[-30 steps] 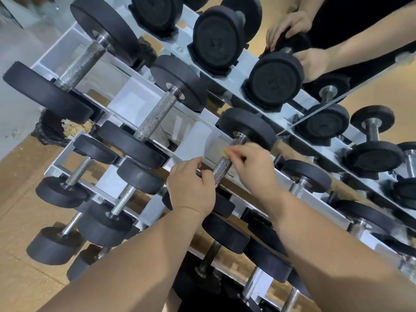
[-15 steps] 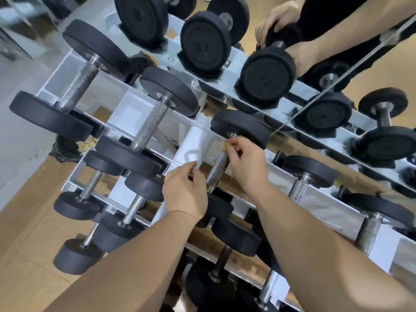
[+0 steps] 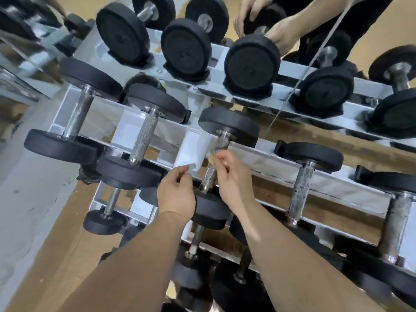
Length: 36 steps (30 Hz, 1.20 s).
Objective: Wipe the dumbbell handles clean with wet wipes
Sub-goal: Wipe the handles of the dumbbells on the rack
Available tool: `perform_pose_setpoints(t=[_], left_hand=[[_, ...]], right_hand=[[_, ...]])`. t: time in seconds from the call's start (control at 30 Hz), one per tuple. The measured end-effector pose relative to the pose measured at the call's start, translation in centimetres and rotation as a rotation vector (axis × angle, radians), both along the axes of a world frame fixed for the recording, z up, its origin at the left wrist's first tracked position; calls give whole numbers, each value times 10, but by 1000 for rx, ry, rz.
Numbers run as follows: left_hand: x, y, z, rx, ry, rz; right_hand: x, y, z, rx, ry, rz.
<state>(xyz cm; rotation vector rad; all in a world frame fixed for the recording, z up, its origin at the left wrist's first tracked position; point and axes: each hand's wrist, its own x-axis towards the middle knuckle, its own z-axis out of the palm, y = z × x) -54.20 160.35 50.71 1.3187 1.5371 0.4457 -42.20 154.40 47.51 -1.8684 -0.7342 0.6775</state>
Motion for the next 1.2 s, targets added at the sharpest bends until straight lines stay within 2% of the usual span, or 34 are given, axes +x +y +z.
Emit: perform_pose_setpoints(t=[0.1,0.17,0.33,0.5,0.57,0.7,0.77,0.83,1.0,1.07,1.2], left_hand=[[0,1,-1,-2,-2,6],[-1,3,-4,-1,6,-9],[-1,4,-5,-22,-15,2],[-1,4,-4,-17,-26,25],[-1,3,-4,-16,-27,14],[0,2,-2,-14,-24,2],[0,4,-3,-7,-18,0],[0,6,-5,6,-3,4],[-1,6,-6,24,11,-14],[-2,6,-6,26,16,-23],[-2,6,-7,18,0,-23]], right_hand=[[3,-14,2,12,108,26],[9,-13,-1,-13,66,81],[20,20,-2,81,219,-193],[0,-17,-11,-83,247,20],[1,-17,-16,-120,259,36],[16,16,-11,54,451,-231],[21,26,-8,98,438,-302],[18,18,-3,93,428,-276],[6,-22,-11,-108,172,152],[7,-19,-10,-85,132,141],[19,4,6,76,177,-60]])
